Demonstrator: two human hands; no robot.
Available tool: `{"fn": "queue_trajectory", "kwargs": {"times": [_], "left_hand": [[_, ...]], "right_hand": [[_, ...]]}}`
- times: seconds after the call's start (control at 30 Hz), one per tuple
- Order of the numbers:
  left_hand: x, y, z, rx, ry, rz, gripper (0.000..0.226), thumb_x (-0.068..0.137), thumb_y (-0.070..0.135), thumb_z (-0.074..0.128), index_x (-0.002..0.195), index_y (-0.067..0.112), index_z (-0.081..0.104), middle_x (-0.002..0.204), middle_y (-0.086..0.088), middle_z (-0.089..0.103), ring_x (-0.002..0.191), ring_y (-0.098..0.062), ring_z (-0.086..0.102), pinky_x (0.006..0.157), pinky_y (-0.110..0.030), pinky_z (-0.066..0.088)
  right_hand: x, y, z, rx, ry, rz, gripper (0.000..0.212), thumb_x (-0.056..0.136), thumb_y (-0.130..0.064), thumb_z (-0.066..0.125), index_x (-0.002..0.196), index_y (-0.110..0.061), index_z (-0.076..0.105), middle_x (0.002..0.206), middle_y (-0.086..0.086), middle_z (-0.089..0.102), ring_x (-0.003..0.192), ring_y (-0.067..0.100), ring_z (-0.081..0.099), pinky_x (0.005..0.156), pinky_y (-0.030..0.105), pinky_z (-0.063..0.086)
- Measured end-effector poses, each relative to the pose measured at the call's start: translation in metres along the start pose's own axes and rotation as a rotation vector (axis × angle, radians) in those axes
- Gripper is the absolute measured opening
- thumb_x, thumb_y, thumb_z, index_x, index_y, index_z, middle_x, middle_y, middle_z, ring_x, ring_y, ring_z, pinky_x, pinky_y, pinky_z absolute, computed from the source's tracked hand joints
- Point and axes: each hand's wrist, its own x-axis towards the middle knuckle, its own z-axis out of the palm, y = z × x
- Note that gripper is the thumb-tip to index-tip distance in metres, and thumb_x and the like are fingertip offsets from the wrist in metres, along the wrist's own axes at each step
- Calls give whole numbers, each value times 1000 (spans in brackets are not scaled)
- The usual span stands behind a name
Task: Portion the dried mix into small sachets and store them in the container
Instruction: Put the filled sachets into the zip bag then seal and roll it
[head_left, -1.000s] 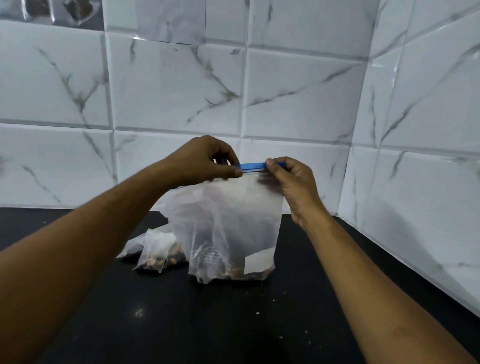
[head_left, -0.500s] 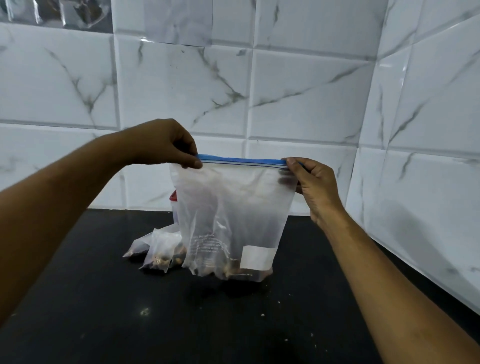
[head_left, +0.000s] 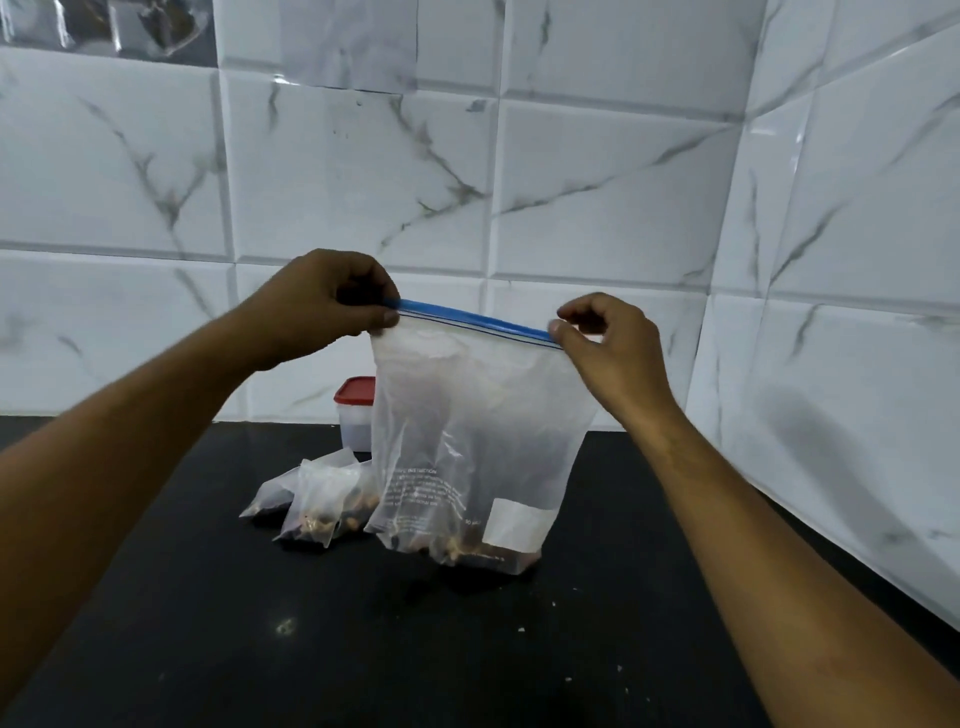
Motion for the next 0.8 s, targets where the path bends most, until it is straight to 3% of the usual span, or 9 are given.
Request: {"fn": "queue_trajectory", "kwargs": {"times": [0.1,0.27,0.4,0.5,0.67,0.8], "left_hand": [[-2,3,14,-249,63,-16,27,86,8,81,110,14,69,85,-3,78,82,-13,73,83,-37,59],[-7,6,31,-534,128,-13,31,89,1,77,117,9,67,100,-14,79,92,-22,73,90,-41,58],[-18,-5,42,-662,220,-19,31,88,0,77,116,7,67,92,-8,77,85,-18,74,77,-31,60],[-25,-15,50,-757,311,-64,32,86,0,79,115,1,66,85,-8,75,81,-19,74,76,-33,62],[-26,-16,55,-824,342,-46,29,86,-3,78,113,0,67,80,-3,72,75,-14,70,69,-25,57],[-33,-25,53,-780,250,-64,36,87,9,80,121,11,69,97,-7,78,92,-21,74,82,-34,62]], "right_hand": [[0,-34,13,-10,-97,-167,20,91,-36,78,106,-24,74,105,-14,72,100,1,64,86,10,47],[11,-75,38,41,-310,-163,15,88,-35,81,91,-22,73,90,-10,73,86,8,69,82,34,61],[20,-80,46,154,-401,-135,19,82,-26,87,89,-19,71,92,-5,75,84,16,73,84,45,62],[22,-83,50,123,-467,-138,20,81,-20,88,92,-16,72,94,-2,76,81,18,74,83,42,63],[24,-87,53,110,-529,-130,19,84,-10,84,92,-8,68,88,5,75,77,21,76,72,29,58],[29,-89,50,90,-535,-119,13,86,-7,81,93,-7,70,87,6,76,75,22,77,74,30,60]]}}
